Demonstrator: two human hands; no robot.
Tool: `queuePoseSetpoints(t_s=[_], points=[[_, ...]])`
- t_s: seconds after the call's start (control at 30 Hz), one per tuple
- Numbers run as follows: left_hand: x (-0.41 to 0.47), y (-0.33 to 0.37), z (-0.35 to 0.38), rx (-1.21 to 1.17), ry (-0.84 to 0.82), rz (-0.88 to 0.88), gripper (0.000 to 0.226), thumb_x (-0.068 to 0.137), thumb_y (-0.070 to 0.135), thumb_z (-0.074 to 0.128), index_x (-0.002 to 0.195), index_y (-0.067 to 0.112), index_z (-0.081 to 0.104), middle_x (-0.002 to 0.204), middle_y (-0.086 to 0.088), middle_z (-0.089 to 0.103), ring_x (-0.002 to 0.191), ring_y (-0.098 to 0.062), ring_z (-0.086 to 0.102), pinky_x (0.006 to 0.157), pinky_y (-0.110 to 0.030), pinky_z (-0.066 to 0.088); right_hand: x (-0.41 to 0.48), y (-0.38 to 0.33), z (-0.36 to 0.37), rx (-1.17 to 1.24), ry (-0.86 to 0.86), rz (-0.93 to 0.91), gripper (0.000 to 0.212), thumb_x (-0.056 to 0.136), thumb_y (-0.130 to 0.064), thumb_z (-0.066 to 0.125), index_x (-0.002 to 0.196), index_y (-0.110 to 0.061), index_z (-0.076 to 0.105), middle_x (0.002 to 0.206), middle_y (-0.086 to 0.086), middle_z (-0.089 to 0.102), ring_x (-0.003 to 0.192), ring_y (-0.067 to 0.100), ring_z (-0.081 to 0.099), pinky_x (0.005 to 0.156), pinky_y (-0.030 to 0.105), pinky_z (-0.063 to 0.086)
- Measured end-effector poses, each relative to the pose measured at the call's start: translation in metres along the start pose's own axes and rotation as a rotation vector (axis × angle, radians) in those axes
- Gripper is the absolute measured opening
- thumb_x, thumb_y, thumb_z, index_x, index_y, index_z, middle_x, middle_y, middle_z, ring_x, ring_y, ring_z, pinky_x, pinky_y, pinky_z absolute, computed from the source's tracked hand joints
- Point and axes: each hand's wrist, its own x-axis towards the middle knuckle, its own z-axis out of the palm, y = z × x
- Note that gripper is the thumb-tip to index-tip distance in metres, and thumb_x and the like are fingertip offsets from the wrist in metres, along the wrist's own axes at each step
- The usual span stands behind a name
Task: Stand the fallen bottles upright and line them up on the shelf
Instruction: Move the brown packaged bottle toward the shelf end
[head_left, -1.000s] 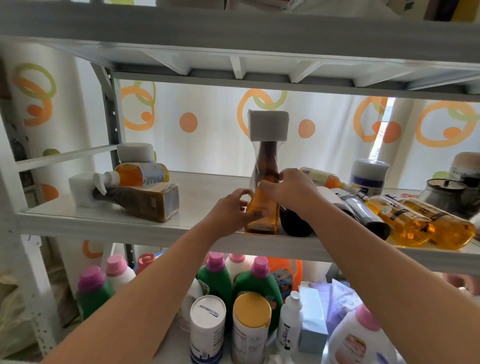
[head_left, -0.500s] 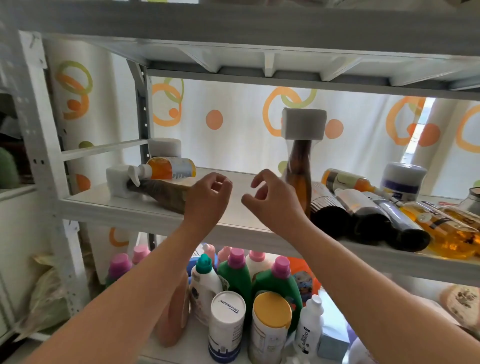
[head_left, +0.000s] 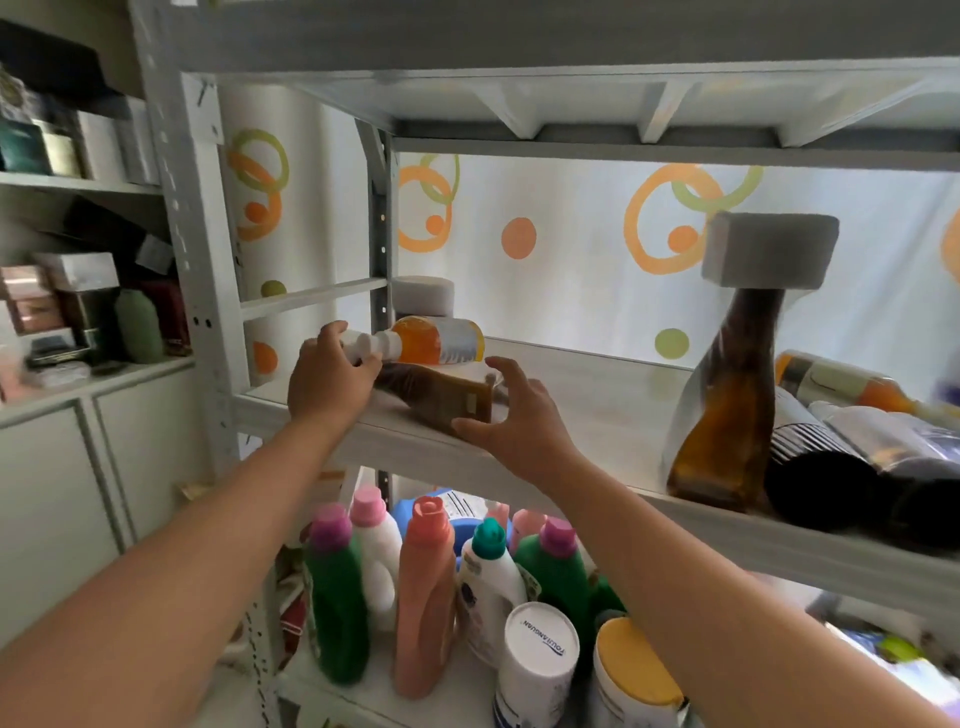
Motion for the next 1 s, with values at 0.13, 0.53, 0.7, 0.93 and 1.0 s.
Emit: queuePoseSetpoints(t_s=[0.13, 0.53, 0.7, 0.93, 1.0], points=[[0.013, 0.001, 0.000, 0.085, 0.003, 0.089, 0.043, 0.093, 0.034, 0.053, 0.128, 0.009, 0.054, 0.124, -0.015, 0.060, 0.111, -0.030, 0.057, 0.085, -0.036, 0.047, 0.012, 0.009, 0.012, 0.066, 0.022, 0.027, 0.068, 0.077, -0.030, 0.073, 0.134, -0.028, 0.036, 0.122, 0.008, 0.047, 0.099, 0.016, 0.052, 0.081, 0.022, 0.041], [0.026, 0.017, 0.004, 0.079, 0.018, 0.106, 0.037, 0.088, 0.025, 0.063, 0.119, 0.005, 0.063, 0.114, -0.014, 0.067, 0.104, -0.027, 0.062, 0.085, -0.030, 0.047, 0.017, 0.015, 0.008, 0.131, 0.011, 0.019, 0.061, 0.075, -0.027, 0.075, 0.126, -0.029, 0.043, 0.116, 0.006, 0.052, 0.092, 0.013, 0.056, 0.076, 0.022, 0.047], [0.027, 0.025, 0.005, 0.071, -0.003, 0.105, 0.038, 0.089, 0.024, 0.062, 0.121, 0.004, 0.060, 0.119, -0.015, 0.064, 0.107, -0.029, 0.061, 0.088, -0.031, 0.047, 0.012, 0.015, 0.004, 0.134, 0.022, 0.024, 0.060, 0.072, -0.027, 0.077, 0.124, -0.029, 0.045, 0.116, 0.007, 0.052, 0.094, 0.015, 0.058, 0.081, 0.025, 0.050], [0.029, 0.037, 0.011, 0.106, -0.050, 0.122, 0.040, 0.089, 0.024, 0.063, 0.123, 0.006, 0.058, 0.120, -0.014, 0.064, 0.110, -0.028, 0.060, 0.093, -0.033, 0.045, -0.005, 0.010, -0.004, 0.128, 0.040, -0.005, 0.063, 0.071, -0.031, 0.077, 0.125, -0.028, 0.045, 0.111, 0.003, 0.054, 0.087, 0.010, 0.053, 0.065, 0.006, 0.039], [0.030, 0.041, 0.013, 0.124, -0.054, 0.119, 0.037, 0.089, 0.024, 0.062, 0.121, 0.006, 0.059, 0.118, -0.014, 0.064, 0.109, -0.028, 0.060, 0.092, -0.032, 0.045, -0.010, 0.012, -0.006, 0.133, 0.070, -0.004, 0.069, 0.068, -0.034, 0.079, 0.126, -0.030, 0.043, 0.110, 0.002, 0.054, 0.087, 0.010, 0.052, 0.062, 0.003, 0.034]])
